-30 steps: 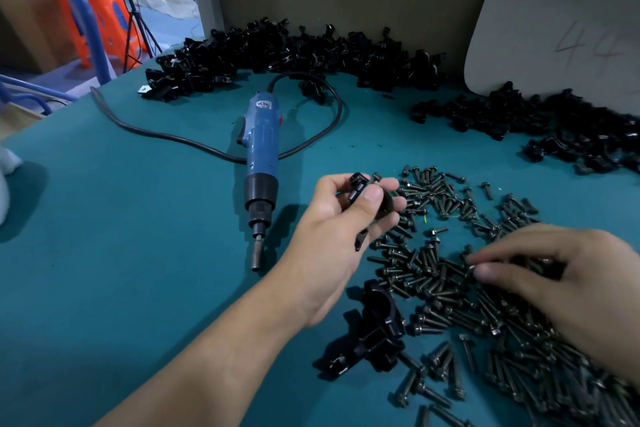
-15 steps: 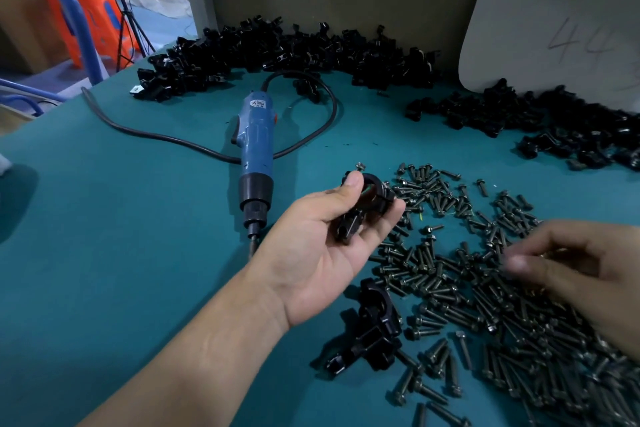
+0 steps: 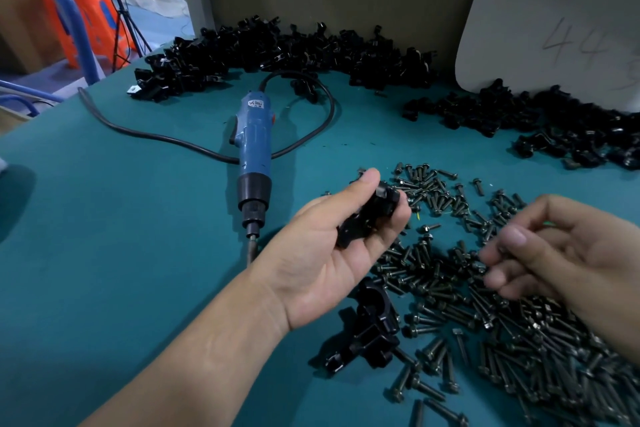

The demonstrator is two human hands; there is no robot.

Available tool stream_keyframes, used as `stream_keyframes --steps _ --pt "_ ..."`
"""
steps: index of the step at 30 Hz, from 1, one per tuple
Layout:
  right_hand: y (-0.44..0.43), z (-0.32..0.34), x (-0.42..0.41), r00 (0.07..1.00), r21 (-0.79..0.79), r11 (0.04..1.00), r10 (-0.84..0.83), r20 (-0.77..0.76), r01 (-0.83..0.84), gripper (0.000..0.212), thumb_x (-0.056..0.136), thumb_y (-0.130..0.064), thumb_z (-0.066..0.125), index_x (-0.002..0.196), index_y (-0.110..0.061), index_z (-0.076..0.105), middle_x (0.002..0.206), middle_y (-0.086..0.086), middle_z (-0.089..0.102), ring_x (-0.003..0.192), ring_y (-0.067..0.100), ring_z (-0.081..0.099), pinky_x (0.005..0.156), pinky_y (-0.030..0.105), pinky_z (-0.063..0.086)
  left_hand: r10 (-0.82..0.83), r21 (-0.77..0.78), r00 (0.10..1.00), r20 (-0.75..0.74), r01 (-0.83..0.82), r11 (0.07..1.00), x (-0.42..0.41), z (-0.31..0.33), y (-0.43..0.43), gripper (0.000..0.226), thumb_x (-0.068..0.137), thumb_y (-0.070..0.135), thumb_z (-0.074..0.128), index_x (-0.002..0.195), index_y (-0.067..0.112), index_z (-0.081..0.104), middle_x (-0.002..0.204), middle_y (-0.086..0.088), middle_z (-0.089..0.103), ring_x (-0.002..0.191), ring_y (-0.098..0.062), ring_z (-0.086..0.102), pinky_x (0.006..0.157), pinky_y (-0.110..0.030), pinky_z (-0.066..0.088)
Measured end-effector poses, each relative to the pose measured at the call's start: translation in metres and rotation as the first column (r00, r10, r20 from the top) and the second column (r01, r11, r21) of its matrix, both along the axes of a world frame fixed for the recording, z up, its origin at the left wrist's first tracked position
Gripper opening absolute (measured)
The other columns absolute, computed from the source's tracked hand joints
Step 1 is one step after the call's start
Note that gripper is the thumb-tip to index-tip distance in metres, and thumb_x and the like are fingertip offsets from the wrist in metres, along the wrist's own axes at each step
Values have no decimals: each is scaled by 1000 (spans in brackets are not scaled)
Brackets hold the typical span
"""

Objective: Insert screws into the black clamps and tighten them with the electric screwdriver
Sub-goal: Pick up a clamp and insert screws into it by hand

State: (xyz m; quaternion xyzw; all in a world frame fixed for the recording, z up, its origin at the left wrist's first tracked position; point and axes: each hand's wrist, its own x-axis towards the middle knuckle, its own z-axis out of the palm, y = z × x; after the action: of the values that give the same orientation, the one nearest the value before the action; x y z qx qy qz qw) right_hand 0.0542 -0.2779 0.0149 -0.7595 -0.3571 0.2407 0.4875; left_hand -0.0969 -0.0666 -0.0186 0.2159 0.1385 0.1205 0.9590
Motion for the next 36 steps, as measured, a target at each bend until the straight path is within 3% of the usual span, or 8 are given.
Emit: stream_keyframes --steps 3,6,8,11,15,19,26,36 --pt "24 14 -11 997 55 997 65 -50 -62 47 71 -65 77 91 -22 76 85 13 76 68 23 74 60 25 59 -6 40 1000 16 6 999 1 -1 0 21 82 13 79 89 -7 77 102 -21 72 96 -25 72 86 -29 61" --pt "45 30 -14 992 13 993 113 49 -114 41 73 -67 71 101 -38 80 80 4 75 64 14 71 59 20 57 -6 40 1000 24 5 999 2 0 1 25 80 13 78 91 -9 76 103 -22 71 93 -25 72 85 -29 62" --pt "56 38 -9 973 -78 980 194 123 -185 31 81 -66 65 107 -53 76 75 -1 73 65 10 68 63 20 58 1 23 1000 27 -2 1000 1 1 1 25 80 13 78 91 -9 76 101 -22 71 91 -24 72 84 -29 62" --pt "71 45 -4 943 -150 956 277 186 -252 37 73 -61 57 108 -61 71 75 -4 73 69 8 70 74 31 60 9 6 1000 20 -9 1000 0 3 1 21 81 12 76 87 -8 76 100 -21 70 93 -25 71 84 -28 62" --pt "84 42 0 947 1 984 171 271 -178 18 82 -38 72 99 -42 74 82 -2 75 69 15 75 72 33 65 -2 2 1000 -5 2 1000 0 5 2 21 83 12 74 87 -8 75 103 -20 68 94 -26 70 81 -27 62" --pt "83 37 3 956 63 985 138 258 -159 10 78 -24 80 86 -24 75 78 1 78 68 15 76 73 19 60 -9 4 1000 -20 9 1000 0 6 1 24 83 12 73 93 -9 70 104 -22 66 94 -27 68 79 -27 62" --pt "88 35 -4 947 53 975 196 254 -216 20 87 -8 77 91 -27 81 77 -7 79 74 6 76 70 9 53 -47 74 999 -17 48 996 -2 6 -3 33 89 15 67 110 -10 65 108 -19 64 100 -23 62 81 -26 61" --pt "85 40 -5 941 71 959 254 225 -275 23 81 -14 78 95 -32 82 82 -7 79 77 9 77 73 14 57 -100 95 995 2 100 990 -2 4 -4 25 90 15 66 99 -6 74 104 -16 67 97 -22 63 81 -25 61"
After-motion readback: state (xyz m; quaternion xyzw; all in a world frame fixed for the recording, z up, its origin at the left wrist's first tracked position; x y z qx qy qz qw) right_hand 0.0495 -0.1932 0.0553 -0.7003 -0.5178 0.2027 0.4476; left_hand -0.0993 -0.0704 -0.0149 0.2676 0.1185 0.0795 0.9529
